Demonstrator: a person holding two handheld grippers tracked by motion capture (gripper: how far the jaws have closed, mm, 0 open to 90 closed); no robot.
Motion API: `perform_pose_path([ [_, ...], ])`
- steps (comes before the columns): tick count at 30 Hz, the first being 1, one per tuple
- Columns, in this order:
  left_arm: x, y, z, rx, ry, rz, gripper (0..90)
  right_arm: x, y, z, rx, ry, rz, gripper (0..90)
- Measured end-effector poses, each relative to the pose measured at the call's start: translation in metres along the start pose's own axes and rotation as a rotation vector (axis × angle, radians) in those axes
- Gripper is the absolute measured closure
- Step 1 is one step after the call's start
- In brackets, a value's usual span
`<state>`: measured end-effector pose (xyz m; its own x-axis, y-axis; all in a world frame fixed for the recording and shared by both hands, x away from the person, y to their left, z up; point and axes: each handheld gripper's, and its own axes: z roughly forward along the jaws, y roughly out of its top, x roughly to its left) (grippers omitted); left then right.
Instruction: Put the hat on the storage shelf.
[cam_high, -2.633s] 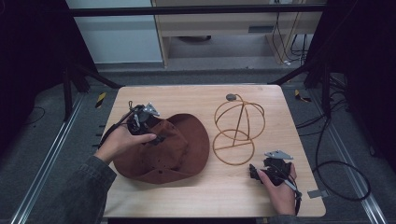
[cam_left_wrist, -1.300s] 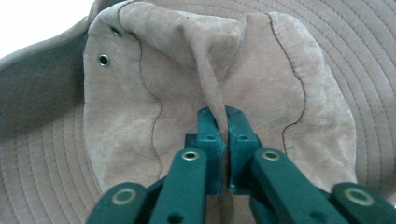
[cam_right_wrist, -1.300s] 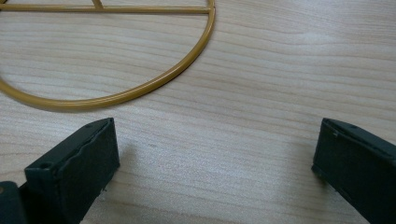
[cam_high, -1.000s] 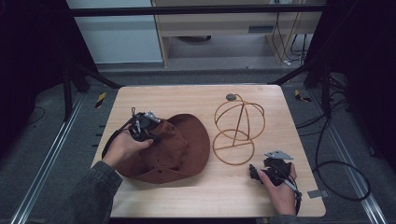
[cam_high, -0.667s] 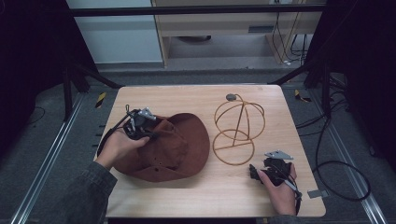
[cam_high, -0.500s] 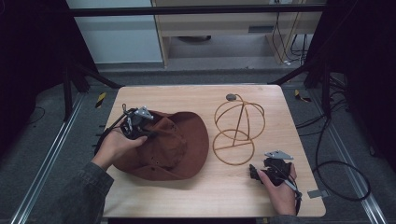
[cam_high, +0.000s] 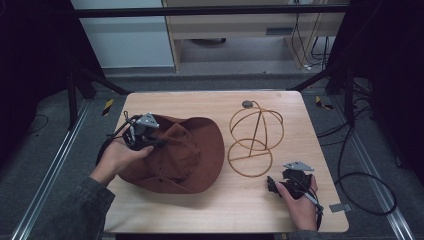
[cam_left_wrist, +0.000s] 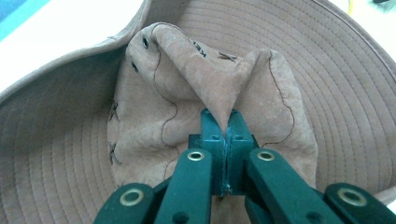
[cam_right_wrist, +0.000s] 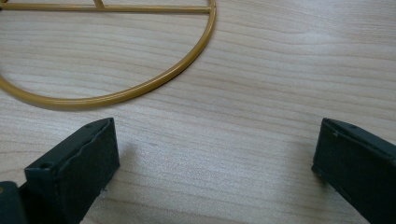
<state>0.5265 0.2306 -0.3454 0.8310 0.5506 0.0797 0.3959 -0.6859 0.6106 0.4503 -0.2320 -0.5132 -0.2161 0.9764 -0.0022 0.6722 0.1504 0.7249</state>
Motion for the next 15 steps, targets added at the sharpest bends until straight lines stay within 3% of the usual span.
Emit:
perform_pose_path([
  [9, -0.007, -0.001, -0.035, -0.067, 0.032, 0.018, 89.1, 0.0, 0.0, 0.0, 0.0, 0.0, 0.0, 0.4],
  [15, -0.01, 0.005, -0.06, -0.092, 0.061, 0.056, 89.0, 0.0, 0.0, 0.0, 0.0, 0.0, 0.0, 0.4],
])
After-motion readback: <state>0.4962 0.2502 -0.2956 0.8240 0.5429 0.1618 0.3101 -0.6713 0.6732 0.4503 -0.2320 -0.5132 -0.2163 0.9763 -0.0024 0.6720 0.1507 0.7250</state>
